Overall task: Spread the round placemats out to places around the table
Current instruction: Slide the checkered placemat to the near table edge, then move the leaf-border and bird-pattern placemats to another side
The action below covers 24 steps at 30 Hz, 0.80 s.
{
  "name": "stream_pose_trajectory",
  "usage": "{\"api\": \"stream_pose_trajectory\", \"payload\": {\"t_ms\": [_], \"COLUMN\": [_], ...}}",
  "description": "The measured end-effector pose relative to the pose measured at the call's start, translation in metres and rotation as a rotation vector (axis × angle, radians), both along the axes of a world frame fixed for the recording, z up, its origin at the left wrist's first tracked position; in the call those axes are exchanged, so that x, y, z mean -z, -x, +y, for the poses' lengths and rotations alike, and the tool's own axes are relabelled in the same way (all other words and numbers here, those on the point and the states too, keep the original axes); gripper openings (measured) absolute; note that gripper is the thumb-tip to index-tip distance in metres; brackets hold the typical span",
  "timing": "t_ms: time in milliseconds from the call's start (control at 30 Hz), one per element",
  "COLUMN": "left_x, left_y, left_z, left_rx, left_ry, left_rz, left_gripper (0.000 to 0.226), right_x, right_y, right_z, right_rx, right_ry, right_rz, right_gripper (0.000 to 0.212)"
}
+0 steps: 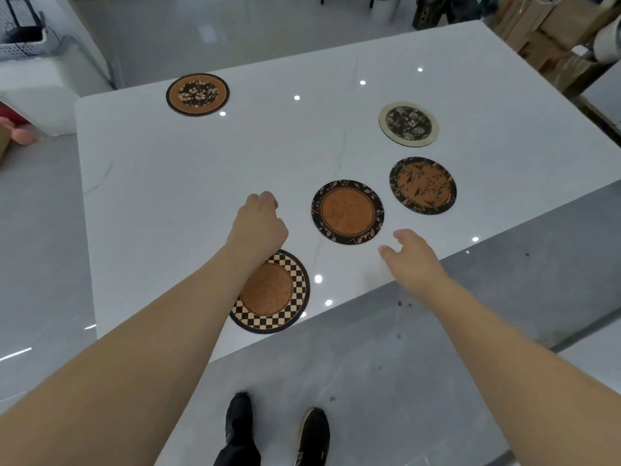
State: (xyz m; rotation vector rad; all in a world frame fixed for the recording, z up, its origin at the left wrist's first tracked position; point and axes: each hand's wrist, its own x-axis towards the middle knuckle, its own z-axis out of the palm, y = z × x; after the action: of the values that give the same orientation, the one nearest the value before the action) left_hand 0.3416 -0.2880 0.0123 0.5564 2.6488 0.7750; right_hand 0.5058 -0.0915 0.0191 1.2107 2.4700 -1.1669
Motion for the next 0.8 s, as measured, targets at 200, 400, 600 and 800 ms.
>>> {"api": "stream_pose_trajectory", "payload": {"t_ms": [200, 400, 600, 800], "left_x": [0.021, 0.055, 0.070, 0.072], "left_y": [0.007, 0.046, 0.056, 0.063], "left_z": [0.055, 0.103, 0.134, 0.138], "left_rx": [0.013, -0.057, -0.133, -0.149], "left_ry": [-0.008, 0.018, 0.149, 0.082], "left_rz": [-0.089, -0.145, -0.198, -0.306], "left_gripper": [0.041, 0.045, 0.044, 0.012], "right_x": [0.019, 0.052, 0.061, 0.065], "right_y": [0.027, 0.074, 0.096, 0.088], "right_z": [0.033, 0.054, 0.067, 0.080], "right_rx": [0.203, 0.415, 0.504, 0.460], "right_ry": [0.222, 0.357, 0.428, 0.477], "right_rz": [0.004, -0.002, 0.014, 0.023], "right_gripper": [0.054, 0.010, 0.033, 0.021]}}
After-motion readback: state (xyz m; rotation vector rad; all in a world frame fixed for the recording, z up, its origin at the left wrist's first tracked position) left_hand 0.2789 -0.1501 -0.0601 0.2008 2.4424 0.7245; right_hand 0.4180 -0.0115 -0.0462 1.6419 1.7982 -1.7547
